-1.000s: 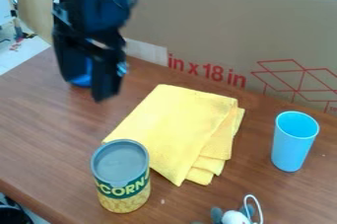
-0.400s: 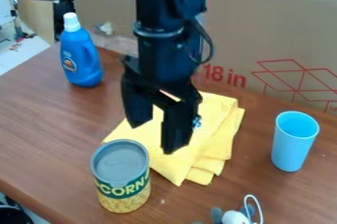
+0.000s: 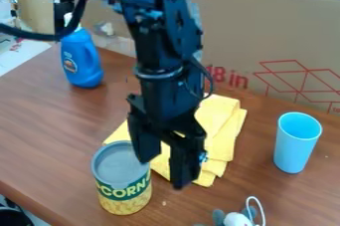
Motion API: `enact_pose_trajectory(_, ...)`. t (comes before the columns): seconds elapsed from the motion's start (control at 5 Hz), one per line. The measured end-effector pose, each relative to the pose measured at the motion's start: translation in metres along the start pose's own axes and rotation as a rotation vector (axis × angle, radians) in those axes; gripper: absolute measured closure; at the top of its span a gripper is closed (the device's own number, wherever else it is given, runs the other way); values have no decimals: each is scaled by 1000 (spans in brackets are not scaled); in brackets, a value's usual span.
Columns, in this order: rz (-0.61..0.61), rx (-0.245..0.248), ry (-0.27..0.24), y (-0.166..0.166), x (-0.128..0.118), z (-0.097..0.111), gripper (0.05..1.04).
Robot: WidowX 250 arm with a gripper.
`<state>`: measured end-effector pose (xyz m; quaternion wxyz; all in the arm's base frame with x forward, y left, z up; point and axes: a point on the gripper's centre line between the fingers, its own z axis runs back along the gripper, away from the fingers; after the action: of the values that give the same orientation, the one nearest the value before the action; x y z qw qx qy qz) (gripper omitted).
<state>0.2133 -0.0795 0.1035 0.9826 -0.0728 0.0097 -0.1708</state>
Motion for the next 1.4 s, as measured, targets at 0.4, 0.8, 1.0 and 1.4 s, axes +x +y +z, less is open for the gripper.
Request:
enact_pose_trajectory(0.4,-12,-94,-34,5,-2,-25,82)
enact_pose_trajectory(0.8,18,-100,-56,16,2,-40,83)
enact_pose_trajectory(1.0,63,-66,33,34,-8,-49,83)
enact_pose_trajectory(1.4,203,49,93,107,-27,-31,83)
